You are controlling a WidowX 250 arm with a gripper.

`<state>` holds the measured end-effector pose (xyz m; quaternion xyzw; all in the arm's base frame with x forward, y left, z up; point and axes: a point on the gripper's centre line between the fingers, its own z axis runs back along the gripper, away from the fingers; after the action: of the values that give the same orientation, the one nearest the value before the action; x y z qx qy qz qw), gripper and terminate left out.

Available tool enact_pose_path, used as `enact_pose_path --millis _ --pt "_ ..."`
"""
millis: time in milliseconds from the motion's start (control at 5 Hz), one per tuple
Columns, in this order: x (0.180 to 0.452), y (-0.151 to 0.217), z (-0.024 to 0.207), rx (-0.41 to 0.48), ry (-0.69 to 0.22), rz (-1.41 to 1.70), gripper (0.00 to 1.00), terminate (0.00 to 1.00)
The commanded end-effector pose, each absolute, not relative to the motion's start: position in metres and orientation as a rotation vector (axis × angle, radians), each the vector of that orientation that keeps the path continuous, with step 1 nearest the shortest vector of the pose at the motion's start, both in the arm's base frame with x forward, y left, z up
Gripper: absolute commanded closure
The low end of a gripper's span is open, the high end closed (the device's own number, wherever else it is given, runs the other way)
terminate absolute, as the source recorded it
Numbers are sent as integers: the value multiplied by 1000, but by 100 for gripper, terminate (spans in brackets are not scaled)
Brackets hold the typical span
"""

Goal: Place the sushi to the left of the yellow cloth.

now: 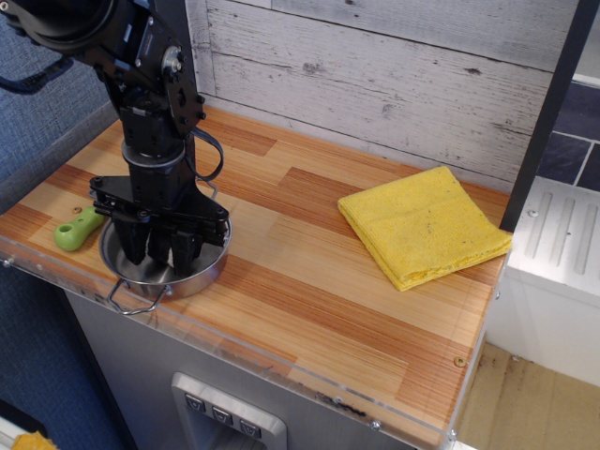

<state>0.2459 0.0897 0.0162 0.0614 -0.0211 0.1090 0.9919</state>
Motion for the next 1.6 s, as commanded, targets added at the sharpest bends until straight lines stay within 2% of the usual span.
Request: enact_pose_path --millis 0,200,400,600,800,1000,1400 --pt "254 88 59 158 -157 226 100 0" --pt "261 83 79 162 -209 233 100 0" --pt "282 68 94 132 -273 198 100 0" --pt "310 53 98 90 -319 125 100 0" --pt "337 40 96 67 -326 77 100 0" --pt "348 38 86 49 -315 92 100 0" --pt "362 28 48 20 -264 77 100 0"
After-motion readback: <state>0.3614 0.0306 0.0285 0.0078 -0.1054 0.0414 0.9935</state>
